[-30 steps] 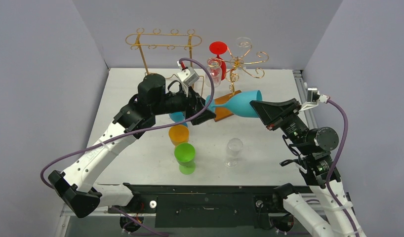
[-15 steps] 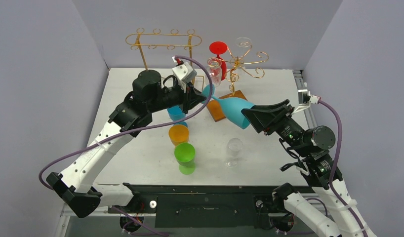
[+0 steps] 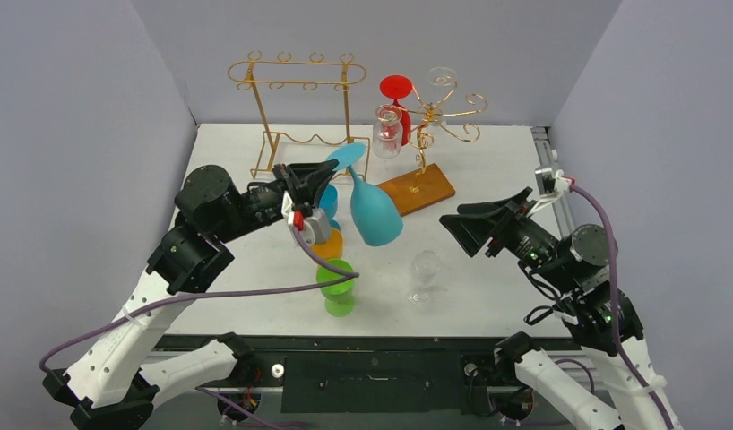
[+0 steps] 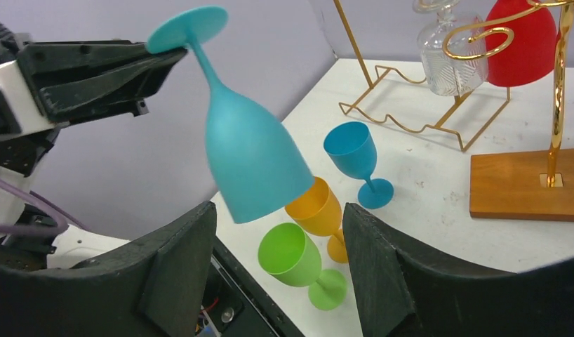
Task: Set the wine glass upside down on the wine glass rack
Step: Turn the wine glass upside down at the wine rack.
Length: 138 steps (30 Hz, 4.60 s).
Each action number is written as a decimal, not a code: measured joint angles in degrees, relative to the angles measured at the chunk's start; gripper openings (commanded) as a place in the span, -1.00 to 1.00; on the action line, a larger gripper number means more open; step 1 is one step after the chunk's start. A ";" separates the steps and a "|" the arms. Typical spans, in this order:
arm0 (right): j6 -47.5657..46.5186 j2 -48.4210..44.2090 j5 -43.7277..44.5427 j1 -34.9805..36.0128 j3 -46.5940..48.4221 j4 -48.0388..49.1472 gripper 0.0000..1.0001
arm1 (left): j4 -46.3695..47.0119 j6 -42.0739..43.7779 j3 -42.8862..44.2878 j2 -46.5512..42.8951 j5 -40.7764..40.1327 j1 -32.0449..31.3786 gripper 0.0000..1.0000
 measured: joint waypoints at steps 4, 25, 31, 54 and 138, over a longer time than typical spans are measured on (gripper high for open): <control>-2.19 5.66 -1.77 -0.35 1.31 0.07 0.28 | 2.56 12.00 -4.55 -2.82 3.69 -0.76 -1.00; -12.59 20.50 -21.40 9.33 -4.92 30.01 0.49 | 3.78 30.84 -8.17 -2.75 8.55 -9.44 -1.00; -16.17 20.90 -21.09 9.44 -7.96 31.28 0.52 | 3.93 31.15 -8.17 -2.56 7.65 -9.70 -1.00; -15.08 21.90 -17.77 -0.76 -14.88 38.97 0.17 | 8.74 30.08 -9.42 -2.27 5.18 -11.10 0.87; -21.53 40.22 0.35 -11.87 -14.32 47.19 -0.16 | 5.62 8.52 -12.46 -2.25 -4.00 -11.15 0.54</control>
